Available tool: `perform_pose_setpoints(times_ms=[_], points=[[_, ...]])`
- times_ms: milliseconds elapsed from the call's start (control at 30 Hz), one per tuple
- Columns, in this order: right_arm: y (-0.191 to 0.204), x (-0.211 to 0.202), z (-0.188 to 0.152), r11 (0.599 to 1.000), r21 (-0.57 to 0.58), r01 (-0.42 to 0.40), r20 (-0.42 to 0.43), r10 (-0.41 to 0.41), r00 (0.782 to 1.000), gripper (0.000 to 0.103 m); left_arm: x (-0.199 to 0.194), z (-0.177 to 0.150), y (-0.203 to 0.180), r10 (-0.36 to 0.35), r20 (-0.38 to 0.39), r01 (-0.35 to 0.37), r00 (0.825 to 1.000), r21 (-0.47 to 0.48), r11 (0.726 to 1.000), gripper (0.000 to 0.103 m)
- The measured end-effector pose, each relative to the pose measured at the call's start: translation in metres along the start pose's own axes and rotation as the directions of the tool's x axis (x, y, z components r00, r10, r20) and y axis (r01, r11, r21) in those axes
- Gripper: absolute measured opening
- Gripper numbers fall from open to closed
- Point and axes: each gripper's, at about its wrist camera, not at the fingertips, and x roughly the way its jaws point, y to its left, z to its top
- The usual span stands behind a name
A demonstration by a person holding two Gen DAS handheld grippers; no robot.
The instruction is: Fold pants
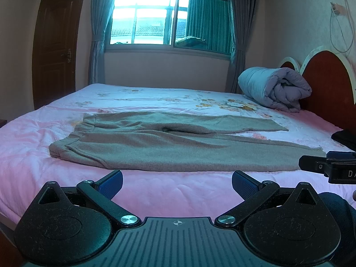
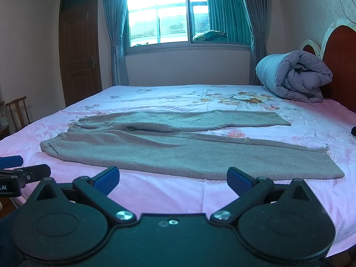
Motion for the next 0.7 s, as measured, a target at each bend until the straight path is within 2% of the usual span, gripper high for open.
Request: perform_pose_setpoints(times_ms=[700], points=[[-0.0006, 0.0016, -0.0014, 1.0, -0.003, 0.001, -0.005, -0.001, 1.0, 0.097, 0.0002, 0.0, 0.0006, 0.001, -0.002, -0.001, 1.0, 0.006, 1.0, 0.103]])
